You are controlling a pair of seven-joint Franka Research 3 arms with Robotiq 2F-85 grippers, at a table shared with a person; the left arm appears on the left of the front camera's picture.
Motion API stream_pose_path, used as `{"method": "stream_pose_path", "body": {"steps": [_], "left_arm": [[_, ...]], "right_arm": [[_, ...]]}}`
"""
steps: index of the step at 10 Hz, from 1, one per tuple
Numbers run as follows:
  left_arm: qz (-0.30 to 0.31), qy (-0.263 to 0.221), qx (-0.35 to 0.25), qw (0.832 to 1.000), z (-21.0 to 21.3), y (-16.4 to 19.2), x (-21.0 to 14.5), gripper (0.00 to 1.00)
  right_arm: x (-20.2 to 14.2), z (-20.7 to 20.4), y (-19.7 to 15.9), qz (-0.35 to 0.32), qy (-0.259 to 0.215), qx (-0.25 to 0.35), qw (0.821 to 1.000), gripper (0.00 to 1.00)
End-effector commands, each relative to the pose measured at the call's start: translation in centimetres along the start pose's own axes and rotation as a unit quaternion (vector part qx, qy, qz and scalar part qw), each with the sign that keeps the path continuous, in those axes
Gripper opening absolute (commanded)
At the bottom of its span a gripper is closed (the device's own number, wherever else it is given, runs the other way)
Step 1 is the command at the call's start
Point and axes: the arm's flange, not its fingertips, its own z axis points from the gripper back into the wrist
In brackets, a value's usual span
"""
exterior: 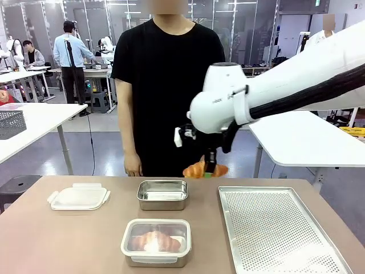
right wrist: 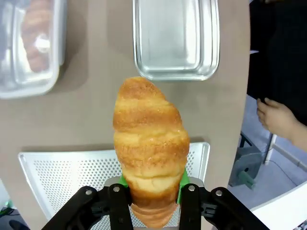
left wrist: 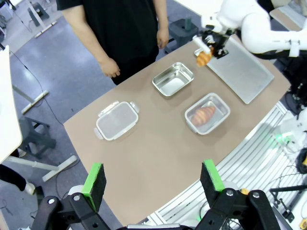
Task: Place the bread into the airtight container.
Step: Pick up a Butter Roll and place it into an empty Airtight Container.
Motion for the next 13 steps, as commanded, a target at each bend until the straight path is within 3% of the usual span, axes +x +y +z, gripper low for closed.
{"method": "stream_pose_path", "body": {"steps": [1,2,4,6,13], "left_arm": [[-0.003,-0.001,-0.003,1.0,0.1,-0.1,0.1,1.0],[-0.003,-0.001,-0.003,1.0,0.1,-0.1,0.1,1.0],[-0.003,-0.001,-0.003,1.0,0.1,-0.1,0.1,1.0],[-0.003,-0.001,-0.003,1.0,0.1,-0.1,0.1,1.0],[-0.003,-0.001,-0.003,1.0,0.1,-0.1,0.1,1.0]], "right_arm": [[3.6,-0.7,-2.1,-0.013,0.012,0.012,1.0,0.39],[5.5,-1.5,-2.4,-0.021,0.032,0.0,0.999,0.39],[8.5,-3.1,-2.9,-0.044,0.018,0.009,0.999,0.39],[11.2,-5.7,-3.6,-0.048,0.039,0.008,0.998,0.39],[14.1,-11.5,-4.8,-0.07,0.017,0.032,0.997,0.39]]}}
